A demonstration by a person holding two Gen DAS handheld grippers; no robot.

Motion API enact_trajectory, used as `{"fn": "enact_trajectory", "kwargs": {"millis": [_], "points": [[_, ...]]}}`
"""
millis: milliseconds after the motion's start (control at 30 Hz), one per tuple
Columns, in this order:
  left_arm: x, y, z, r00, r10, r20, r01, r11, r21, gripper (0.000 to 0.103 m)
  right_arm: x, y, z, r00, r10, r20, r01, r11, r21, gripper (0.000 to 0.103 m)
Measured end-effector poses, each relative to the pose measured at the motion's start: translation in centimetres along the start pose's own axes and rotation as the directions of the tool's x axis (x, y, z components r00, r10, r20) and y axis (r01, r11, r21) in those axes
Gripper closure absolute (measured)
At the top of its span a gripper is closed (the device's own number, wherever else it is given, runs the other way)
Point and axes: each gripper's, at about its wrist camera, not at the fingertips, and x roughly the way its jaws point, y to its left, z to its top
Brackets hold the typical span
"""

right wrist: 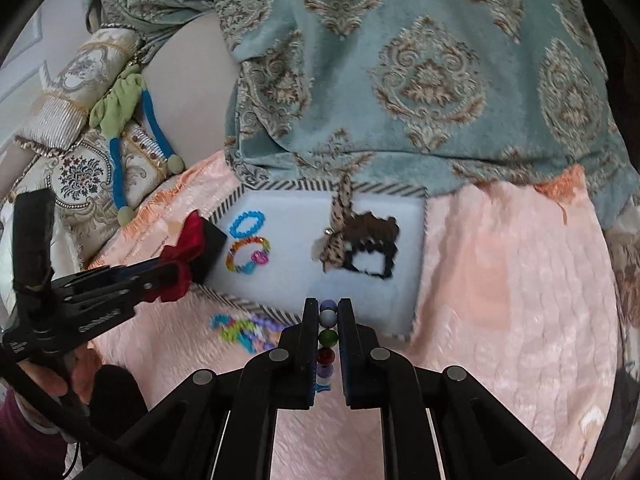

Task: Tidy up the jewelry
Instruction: 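Carry red bow and multicolor bracelet into the box with both tools, then open both tools to release the bow and bracelet in the box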

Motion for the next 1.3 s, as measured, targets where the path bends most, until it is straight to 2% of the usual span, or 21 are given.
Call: {"fn": "enact_trajectory", "kwargs": {"millis": [333,500,700,933,1167,1233,1300], "points": [[4.0,0.7,3.5,0.996,0.091,-0.002,-0.091,0.996,0.025,0.083,4.6,2.3,3.2,1.0,0.024,-0.02,-0.024,0.999,-0.041,0.095],[6.8,1.5,5.2,0.992,0.12,-0.026,-0.119,0.993,0.013,0.083,7.2,3.5,4.4,0.997,0.073,-0.036,-0.074,0.997,-0.021,0.094],[9.7,2.1,7.2,0.992,0.116,-0.053,-0.116,0.993,-0.006,0.083,10.7,4.0,5.0,0.987,0.148,-0.059,-0.145,0.989,0.041,0.094],[13.8,1.8,8.2,0.988,0.106,-0.11,-0.108,0.994,-0.009,0.083,15.2,0.9,3.6,0.986,0.084,-0.146,-0.068,0.992,0.108,0.094],[17.3,1.2,7.9,0.979,0.116,-0.167,-0.121,0.992,-0.019,0.08,16.2,-0.3,2.2,0.983,0.038,-0.18,-0.021,0.995,0.094,0.094],[17.5,1.1,7.9,0.979,0.122,-0.165,-0.126,0.992,-0.016,0.075,16.1,-0.3,2.3,0.983,0.042,-0.18,-0.025,0.995,0.094,0.093],[17.5,1.0,8.0,0.981,0.1,-0.168,-0.105,0.994,-0.024,0.059,15.8,-0.1,2.3,0.983,0.038,-0.18,-0.023,0.996,0.085,0.082]]}}
